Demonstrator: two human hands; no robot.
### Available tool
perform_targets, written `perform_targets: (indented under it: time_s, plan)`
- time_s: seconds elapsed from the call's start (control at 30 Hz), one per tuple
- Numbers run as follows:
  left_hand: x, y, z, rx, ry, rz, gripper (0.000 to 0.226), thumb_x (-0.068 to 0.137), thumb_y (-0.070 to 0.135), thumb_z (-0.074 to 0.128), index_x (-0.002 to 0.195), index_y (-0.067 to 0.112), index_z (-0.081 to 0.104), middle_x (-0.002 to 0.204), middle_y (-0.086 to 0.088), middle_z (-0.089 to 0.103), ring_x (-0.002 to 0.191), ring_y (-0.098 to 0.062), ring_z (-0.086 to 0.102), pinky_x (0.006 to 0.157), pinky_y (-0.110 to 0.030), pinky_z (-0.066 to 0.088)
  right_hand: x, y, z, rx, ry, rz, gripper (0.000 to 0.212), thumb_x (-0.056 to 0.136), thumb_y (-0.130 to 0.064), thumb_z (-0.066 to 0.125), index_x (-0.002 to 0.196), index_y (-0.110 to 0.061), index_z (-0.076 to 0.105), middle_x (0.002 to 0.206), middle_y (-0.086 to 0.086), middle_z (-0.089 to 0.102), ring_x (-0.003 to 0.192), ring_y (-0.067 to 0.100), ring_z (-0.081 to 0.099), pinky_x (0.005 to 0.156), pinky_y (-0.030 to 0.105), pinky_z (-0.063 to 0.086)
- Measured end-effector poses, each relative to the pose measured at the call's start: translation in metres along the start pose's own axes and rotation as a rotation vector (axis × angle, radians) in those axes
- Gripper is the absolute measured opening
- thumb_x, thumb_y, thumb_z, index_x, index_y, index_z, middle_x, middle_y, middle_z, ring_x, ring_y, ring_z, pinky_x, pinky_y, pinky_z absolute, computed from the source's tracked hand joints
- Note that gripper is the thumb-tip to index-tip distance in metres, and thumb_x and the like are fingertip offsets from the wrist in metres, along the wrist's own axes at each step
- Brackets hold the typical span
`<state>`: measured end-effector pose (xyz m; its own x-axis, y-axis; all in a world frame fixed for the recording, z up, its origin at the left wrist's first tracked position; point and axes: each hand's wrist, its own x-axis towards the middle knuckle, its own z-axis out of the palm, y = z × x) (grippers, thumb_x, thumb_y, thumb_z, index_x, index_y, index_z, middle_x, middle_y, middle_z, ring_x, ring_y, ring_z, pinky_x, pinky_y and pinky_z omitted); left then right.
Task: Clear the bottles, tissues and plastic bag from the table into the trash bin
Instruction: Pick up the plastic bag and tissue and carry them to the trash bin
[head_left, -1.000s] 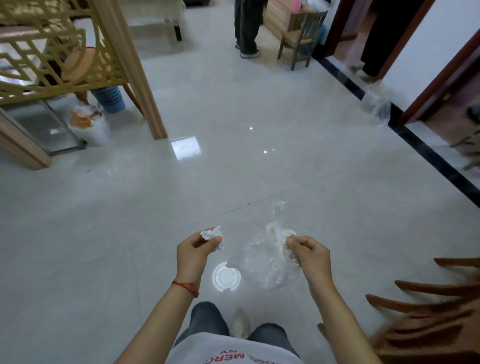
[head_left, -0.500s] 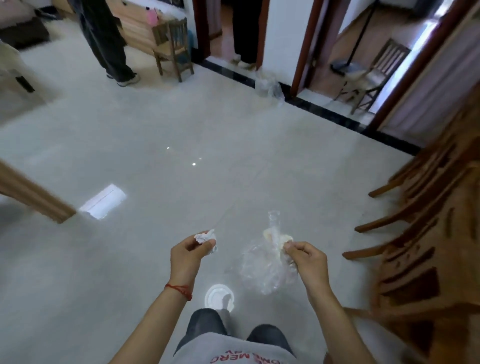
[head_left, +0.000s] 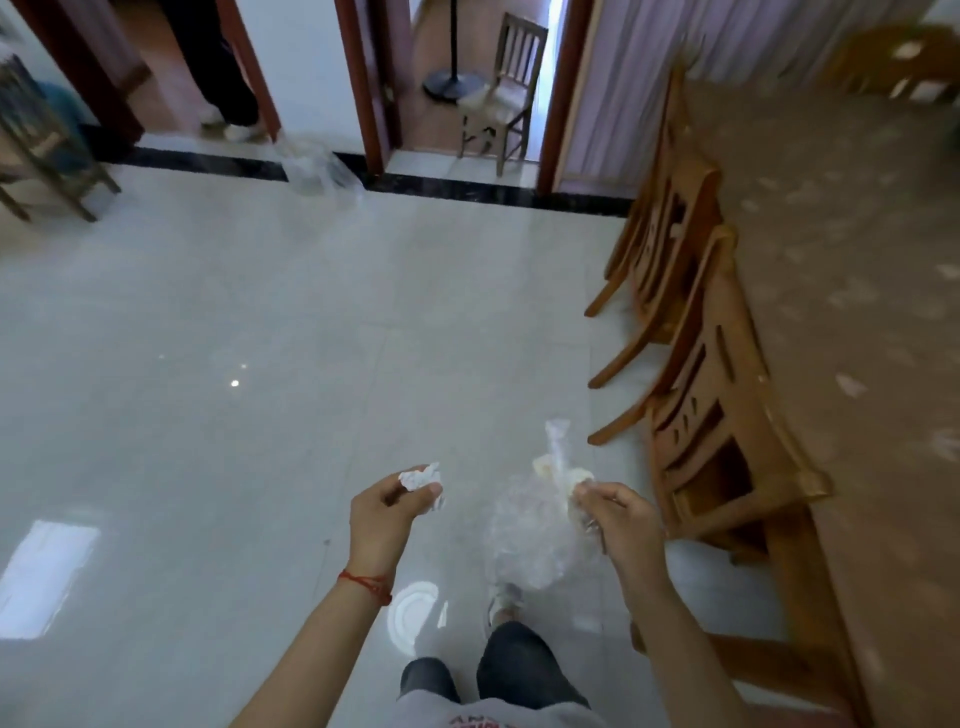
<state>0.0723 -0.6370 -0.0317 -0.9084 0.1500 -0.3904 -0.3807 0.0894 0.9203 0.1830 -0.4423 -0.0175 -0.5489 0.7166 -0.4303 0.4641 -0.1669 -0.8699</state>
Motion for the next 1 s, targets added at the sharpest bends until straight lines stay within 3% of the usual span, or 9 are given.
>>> perform_targets:
  time_s: [0.1, 0.23, 0.43, 0.53, 0.63, 0.8, 1.0]
  plan:
    - [0.039, 0.012, 0.027, 0.01, -0.028, -0.001, 0.021, 0.074, -0.003, 0.069, 0.086, 0.014, 0.071, 0.076, 0.013, 0.071, 0.069, 0.003, 0.065, 0.065, -0.011, 0.052, 0.037, -0.016, 0.002, -0.017, 0.039, 0.014, 0.016, 0.082, -0.018, 0.066, 0.067, -0.01, 0.066, 0.057, 0.002, 0.057, 0.054, 0.011, 0.053, 0.05, 0.021, 0.044]
    - [0.099, 0.035, 0.066, 0.016, -0.043, 0.007, 0.02, 0.074, -0.003, 0.069, 0.085, 0.014, 0.072, 0.077, 0.013, 0.072, 0.071, 0.001, 0.065, 0.066, -0.011, 0.051, 0.1, -0.048, 0.009, -0.017, 0.044, -0.019, 0.017, 0.083, -0.016, 0.064, 0.068, -0.008, 0.066, 0.058, 0.003, 0.057, 0.055, 0.011, 0.05, 0.043, 0.008, 0.038]
    - [0.185, 0.089, 0.121, 0.006, -0.027, 0.029, 0.019, 0.074, -0.002, 0.069, 0.082, 0.016, 0.072, 0.08, 0.012, 0.072, 0.071, 0.001, 0.065, 0.072, -0.017, 0.052, 0.195, -0.111, 0.022, -0.034, -0.008, -0.02, 0.013, 0.083, -0.018, 0.063, 0.078, -0.007, 0.068, 0.068, 0.005, 0.063, 0.062, 0.013, 0.055, 0.051, 0.012, 0.043]
    - [0.222, 0.113, 0.144, -0.022, -0.015, 0.035, 0.021, 0.075, -0.003, 0.068, 0.081, 0.017, 0.07, 0.084, 0.008, 0.07, 0.069, 0.004, 0.064, 0.065, -0.011, 0.051, 0.238, -0.14, 0.03, -0.007, -0.011, -0.036, 0.011, 0.083, -0.015, 0.065, 0.074, -0.008, 0.066, 0.064, 0.004, 0.061, 0.059, 0.012, 0.054, 0.047, 0.009, 0.042]
    - [0.263, 0.132, 0.161, -0.031, -0.016, 0.042, 0.018, 0.076, -0.005, 0.067, 0.084, 0.012, 0.07, 0.086, 0.006, 0.069, 0.069, 0.006, 0.064, 0.061, -0.007, 0.049, 0.282, -0.167, 0.045, -0.002, 0.016, -0.026, 0.013, 0.081, -0.013, 0.066, 0.069, -0.008, 0.065, 0.057, 0.001, 0.058, 0.053, 0.01, 0.053, 0.048, 0.014, 0.043]
    - [0.355, 0.163, 0.183, -0.018, -0.025, 0.038, 0.019, 0.075, -0.003, 0.069, 0.087, 0.012, 0.07, 0.081, 0.012, 0.07, 0.07, 0.005, 0.065, 0.061, -0.008, 0.049, 0.362, -0.207, 0.081, 0.029, 0.026, -0.047, 0.012, 0.082, -0.009, 0.066, 0.073, -0.001, 0.066, 0.053, 0.002, 0.055, 0.042, -0.002, 0.052, 0.042, 0.008, 0.039]
    - [0.477, 0.223, 0.208, 0.009, -0.08, 0.064, 0.019, 0.075, -0.002, 0.069, 0.085, 0.014, 0.071, 0.073, 0.018, 0.07, 0.071, 0.003, 0.065, 0.063, -0.008, 0.049, 0.455, -0.269, 0.126, 0.026, 0.105, -0.059, 0.016, 0.082, -0.012, 0.066, 0.069, -0.003, 0.065, 0.054, 0.001, 0.057, 0.041, -0.004, 0.051, 0.04, 0.007, 0.036]
